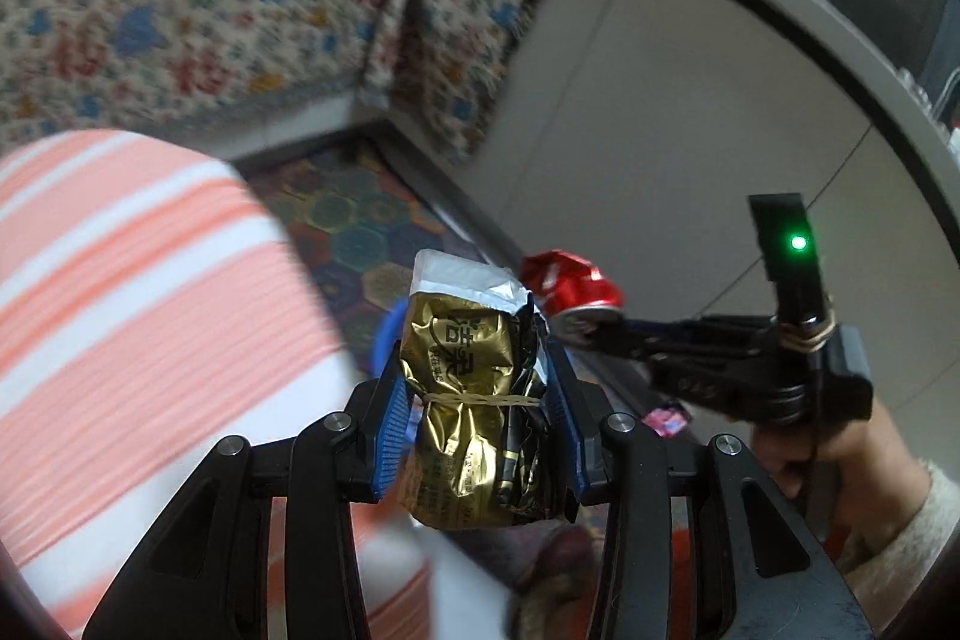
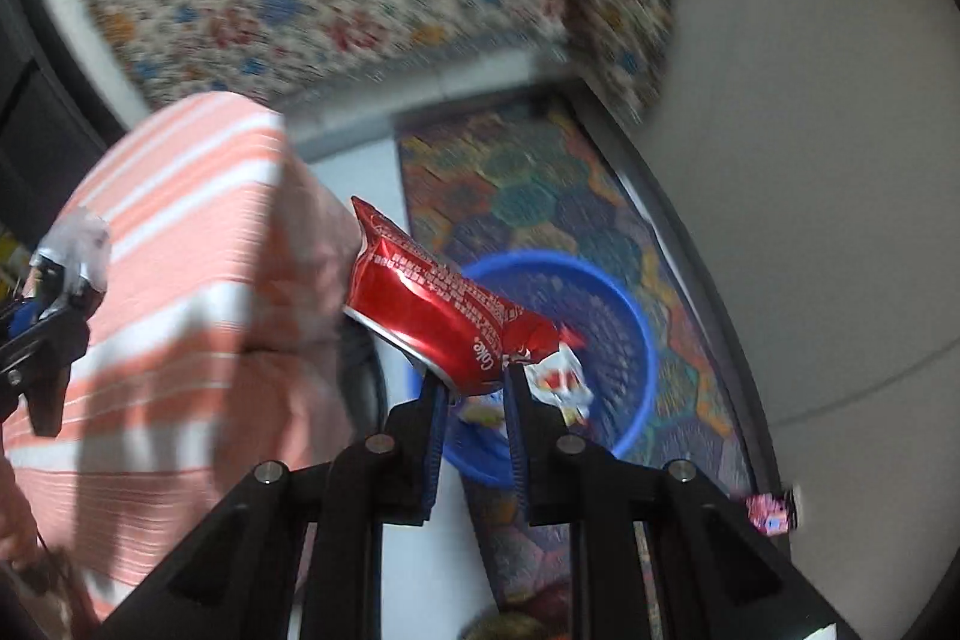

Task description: Collect trash

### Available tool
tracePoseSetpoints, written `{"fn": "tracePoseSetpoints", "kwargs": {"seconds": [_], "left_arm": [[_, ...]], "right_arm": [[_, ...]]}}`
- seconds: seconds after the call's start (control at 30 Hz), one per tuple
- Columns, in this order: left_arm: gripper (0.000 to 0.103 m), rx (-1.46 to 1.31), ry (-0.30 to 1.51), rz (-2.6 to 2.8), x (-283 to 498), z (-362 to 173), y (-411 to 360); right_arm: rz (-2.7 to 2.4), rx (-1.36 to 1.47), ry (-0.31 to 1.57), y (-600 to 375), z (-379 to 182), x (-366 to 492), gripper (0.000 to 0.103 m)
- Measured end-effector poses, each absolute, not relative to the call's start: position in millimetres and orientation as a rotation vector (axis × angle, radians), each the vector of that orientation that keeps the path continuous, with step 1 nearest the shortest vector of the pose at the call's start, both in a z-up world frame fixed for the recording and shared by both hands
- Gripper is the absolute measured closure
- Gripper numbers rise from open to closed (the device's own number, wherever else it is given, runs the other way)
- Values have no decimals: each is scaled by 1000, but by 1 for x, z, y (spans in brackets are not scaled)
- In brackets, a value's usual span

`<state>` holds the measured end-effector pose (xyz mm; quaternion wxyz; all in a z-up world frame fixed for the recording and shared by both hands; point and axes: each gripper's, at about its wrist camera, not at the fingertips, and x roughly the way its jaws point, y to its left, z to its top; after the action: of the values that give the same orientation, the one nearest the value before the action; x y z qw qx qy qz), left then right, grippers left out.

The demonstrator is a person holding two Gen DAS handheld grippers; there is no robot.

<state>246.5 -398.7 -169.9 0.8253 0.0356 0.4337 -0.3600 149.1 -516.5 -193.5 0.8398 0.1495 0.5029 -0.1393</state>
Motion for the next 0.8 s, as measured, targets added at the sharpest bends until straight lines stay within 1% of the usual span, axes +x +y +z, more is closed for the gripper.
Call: {"fn": "tracePoseSetpoints", "kwargs": {"seconds": [0.17,0.2,0.23,0.27,0.3,0.33,0.37,0.43,0.53,0.6,0.67,0.73,0.8], "left_arm": [[57,123,993,-779,267,-213,-454],[52,126,1015,-800,271,-222,-463],[47,134,1028,-795,276,-231,-472],[34,138,1038,-794,282,-238,-479],[26,137,1041,-791,286,-245,-484],[24,139,1043,-784,289,-250,-489],[24,147,1045,-769,292,-254,-492],[23,159,1045,-751,292,-252,-496],[16,164,1014,-778,282,-237,-496],[7,179,981,-776,268,-219,-492],[1,184,950,-770,262,-206,-486],[0,201,944,-772,244,-192,-475],[0,223,943,-742,224,-184,-460]], "right_arm": [[-318,404,1135,-564,-243,158,84],[-322,425,1147,-573,-254,162,81],[-314,434,1154,-578,-263,165,82],[-308,439,1163,-584,-272,168,78],[-304,446,1172,-590,-281,170,58],[-300,455,1172,-594,-288,171,46],[-304,460,1162,-600,-296,171,32],[-316,455,1145,-606,-302,168,31],[-376,492,1123,-625,-299,153,30],[-437,495,1098,-634,-280,138,27],[-475,506,1053,-638,-255,116,25],[-476,512,1004,-635,-229,95,23],[-478,476,950,-619,-200,64,17]]}}
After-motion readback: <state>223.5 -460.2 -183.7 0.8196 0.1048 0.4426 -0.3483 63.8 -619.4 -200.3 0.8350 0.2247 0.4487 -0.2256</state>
